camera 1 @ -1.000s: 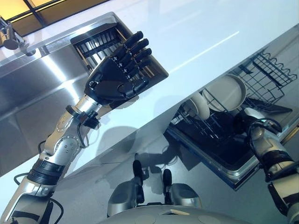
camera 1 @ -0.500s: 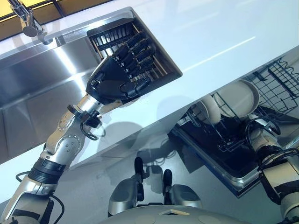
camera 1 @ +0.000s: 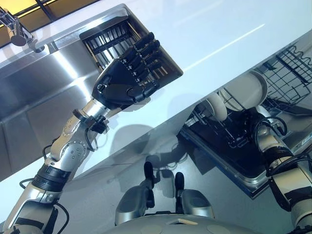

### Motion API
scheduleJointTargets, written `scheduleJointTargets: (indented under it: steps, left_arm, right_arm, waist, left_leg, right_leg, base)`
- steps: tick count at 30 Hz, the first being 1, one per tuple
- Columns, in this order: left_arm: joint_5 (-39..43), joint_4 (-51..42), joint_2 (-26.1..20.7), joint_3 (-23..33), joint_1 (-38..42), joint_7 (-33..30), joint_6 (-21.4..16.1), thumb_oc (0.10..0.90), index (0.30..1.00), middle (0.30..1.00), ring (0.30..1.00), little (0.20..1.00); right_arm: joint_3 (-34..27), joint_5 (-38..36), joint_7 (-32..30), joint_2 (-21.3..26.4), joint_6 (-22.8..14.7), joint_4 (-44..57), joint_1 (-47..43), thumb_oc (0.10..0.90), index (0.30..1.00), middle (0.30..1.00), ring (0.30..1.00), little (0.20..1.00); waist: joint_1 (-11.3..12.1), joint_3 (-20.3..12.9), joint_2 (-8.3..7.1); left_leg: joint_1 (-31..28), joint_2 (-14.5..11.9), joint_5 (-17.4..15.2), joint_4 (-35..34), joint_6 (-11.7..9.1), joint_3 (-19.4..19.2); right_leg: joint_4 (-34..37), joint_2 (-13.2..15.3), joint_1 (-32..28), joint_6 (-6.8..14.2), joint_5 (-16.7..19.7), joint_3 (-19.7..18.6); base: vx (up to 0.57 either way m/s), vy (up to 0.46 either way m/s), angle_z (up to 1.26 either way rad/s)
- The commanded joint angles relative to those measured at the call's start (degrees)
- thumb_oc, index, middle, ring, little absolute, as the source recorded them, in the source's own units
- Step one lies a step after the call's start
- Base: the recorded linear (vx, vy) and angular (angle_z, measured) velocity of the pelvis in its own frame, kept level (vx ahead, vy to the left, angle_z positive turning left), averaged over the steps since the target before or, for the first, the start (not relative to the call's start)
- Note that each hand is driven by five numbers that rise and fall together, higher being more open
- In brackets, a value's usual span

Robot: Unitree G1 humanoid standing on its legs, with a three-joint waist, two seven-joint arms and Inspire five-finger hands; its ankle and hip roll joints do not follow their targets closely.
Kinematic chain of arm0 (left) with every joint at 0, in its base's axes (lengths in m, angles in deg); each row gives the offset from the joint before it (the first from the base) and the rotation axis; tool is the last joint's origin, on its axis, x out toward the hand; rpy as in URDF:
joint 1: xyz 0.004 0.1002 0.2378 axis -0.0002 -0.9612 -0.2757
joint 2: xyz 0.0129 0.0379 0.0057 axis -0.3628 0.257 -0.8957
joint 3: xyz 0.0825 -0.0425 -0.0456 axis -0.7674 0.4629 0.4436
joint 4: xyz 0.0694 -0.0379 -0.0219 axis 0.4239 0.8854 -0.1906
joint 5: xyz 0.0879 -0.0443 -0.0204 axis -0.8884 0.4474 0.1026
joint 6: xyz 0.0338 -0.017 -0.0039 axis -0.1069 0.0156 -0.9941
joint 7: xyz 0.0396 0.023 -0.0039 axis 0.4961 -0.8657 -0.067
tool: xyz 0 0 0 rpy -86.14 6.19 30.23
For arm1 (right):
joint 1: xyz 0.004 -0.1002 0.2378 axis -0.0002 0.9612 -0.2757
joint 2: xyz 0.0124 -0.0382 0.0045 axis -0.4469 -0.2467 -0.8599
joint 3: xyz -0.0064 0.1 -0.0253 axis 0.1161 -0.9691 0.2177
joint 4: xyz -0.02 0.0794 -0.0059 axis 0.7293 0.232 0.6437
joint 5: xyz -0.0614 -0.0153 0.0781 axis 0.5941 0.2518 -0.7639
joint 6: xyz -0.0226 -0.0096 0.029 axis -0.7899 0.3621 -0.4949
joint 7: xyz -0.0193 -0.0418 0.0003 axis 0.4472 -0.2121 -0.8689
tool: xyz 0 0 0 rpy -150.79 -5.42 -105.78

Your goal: Pick up plates and place into dishwasher.

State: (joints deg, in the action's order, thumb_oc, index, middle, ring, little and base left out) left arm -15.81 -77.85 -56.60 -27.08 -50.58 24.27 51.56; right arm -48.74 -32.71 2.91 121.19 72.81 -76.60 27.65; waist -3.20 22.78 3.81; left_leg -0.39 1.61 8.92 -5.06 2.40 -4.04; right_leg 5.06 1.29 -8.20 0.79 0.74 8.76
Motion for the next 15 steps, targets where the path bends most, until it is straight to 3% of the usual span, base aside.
scheduleJointTargets:
  steps: [1,15]
  left_arm:
    - [0.5,-2.6,4.4,0.1,6.7,1.7,-5.8,0.8,0.9,0.9,0.9,0.9]
    - [1.8,-1.4,4.2,-0.5,6.5,1.9,-5.6,0.8,0.9,0.9,0.9,0.9]
  right_arm:
    - [2.7,-3.9,-0.7,-2.8,-7.9,5.0,-11.0,0.1,0.3,0.3,0.3,0.2]
    - [1.4,-5.6,-3.2,0.2,-8.1,6.5,-12.6,0.1,0.3,0.3,0.3,0.2]
  waist:
    - [4.3,-1.1,2.06]
    - [4.6,-3.3,0.73]
  left_leg:
    - [-4.2,1.5,-8.3,2.0,-0.7,-0.4]
    - [-5.6,1.7,-9.0,1.7,-0.4,0.0]
  right_leg:
    - [-7.9,0.4,6.6,1.8,0.1,0.4]
    - [-7.4,0.2,5.0,2.0,-0.1,0.4]
  base:
    - [0.05,0.024,-0.01]
    - [0.04,0.007,0.02]
